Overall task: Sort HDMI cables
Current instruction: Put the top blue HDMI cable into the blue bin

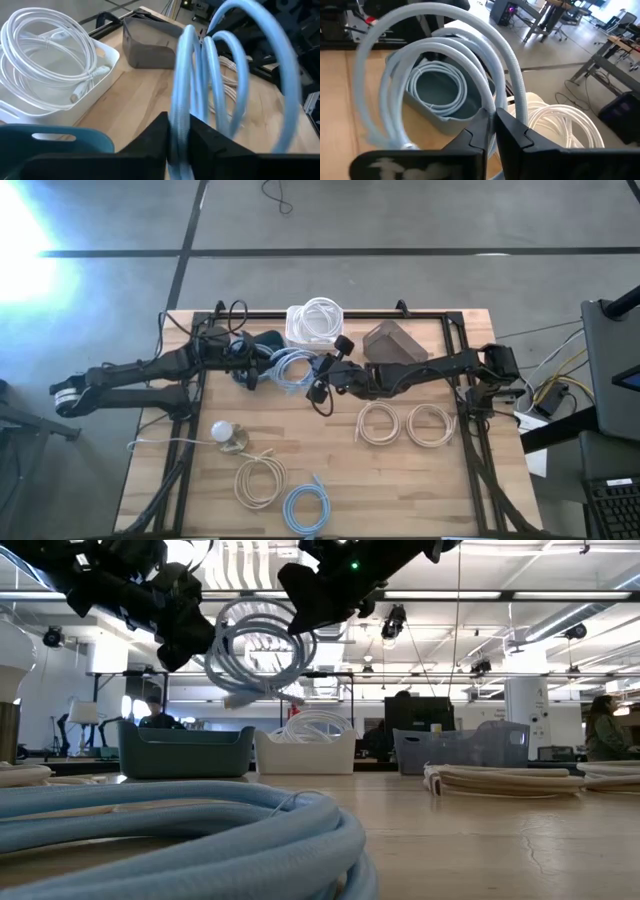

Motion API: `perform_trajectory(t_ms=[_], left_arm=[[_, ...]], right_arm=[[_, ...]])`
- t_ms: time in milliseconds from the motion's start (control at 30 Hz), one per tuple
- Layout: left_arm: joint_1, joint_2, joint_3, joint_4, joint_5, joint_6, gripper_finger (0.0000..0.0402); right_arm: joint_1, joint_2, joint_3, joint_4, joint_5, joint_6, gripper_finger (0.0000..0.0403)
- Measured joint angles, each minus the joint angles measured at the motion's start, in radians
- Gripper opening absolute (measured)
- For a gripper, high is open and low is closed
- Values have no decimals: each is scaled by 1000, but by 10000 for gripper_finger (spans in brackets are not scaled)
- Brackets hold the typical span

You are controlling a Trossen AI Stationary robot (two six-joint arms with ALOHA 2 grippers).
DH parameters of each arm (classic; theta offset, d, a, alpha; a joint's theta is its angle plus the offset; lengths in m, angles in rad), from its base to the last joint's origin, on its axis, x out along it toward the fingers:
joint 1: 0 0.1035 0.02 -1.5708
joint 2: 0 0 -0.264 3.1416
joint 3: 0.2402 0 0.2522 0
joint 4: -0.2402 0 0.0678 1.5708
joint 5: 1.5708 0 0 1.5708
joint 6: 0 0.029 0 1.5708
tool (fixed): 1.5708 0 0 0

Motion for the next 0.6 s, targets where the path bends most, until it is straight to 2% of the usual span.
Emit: perform_trajectory(t_ms=[67, 433, 600], left_arm=[[0, 0, 0, -2, 0, 1, 37], [14, -27, 3, -27, -1, -26, 38], [22, -43, 43, -143, -78, -16, 38]], right_arm=[[-1, 8, 0, 0, -2, 2, 38], [11, 19, 1, -36, -5, 40, 134], [43, 18, 1, -36, -3, -1, 155]])
